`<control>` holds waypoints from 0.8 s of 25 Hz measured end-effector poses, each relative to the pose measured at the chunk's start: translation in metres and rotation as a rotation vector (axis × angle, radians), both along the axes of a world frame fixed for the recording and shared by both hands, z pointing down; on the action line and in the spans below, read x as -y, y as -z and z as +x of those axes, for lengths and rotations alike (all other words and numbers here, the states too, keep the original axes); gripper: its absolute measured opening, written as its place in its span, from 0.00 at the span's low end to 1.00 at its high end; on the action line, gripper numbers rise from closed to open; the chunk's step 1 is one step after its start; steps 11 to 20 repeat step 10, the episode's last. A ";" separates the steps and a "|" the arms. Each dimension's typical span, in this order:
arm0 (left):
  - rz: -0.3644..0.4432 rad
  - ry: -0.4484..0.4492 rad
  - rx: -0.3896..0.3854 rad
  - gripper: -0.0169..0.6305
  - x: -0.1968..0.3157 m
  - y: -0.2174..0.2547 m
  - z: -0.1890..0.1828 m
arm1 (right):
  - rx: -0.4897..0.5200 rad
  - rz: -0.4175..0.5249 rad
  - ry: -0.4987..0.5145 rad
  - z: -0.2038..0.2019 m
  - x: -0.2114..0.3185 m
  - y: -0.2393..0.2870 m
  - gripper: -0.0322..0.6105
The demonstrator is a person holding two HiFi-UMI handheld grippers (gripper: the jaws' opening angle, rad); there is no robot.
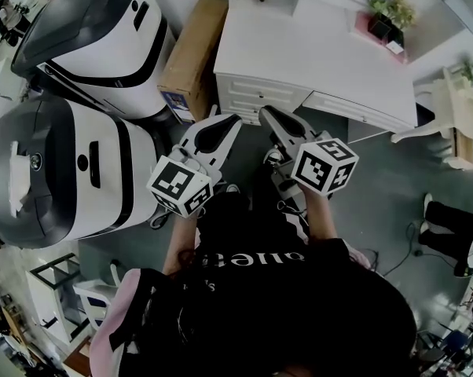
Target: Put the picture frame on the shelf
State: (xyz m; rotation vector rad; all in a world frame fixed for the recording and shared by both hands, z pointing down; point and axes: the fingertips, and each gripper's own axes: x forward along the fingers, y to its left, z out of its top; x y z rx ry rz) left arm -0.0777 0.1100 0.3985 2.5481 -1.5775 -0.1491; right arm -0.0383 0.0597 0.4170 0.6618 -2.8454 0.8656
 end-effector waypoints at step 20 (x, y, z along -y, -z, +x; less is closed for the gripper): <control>-0.001 -0.015 -0.003 0.06 0.013 -0.001 0.001 | -0.002 -0.002 -0.010 0.001 0.013 0.000 0.15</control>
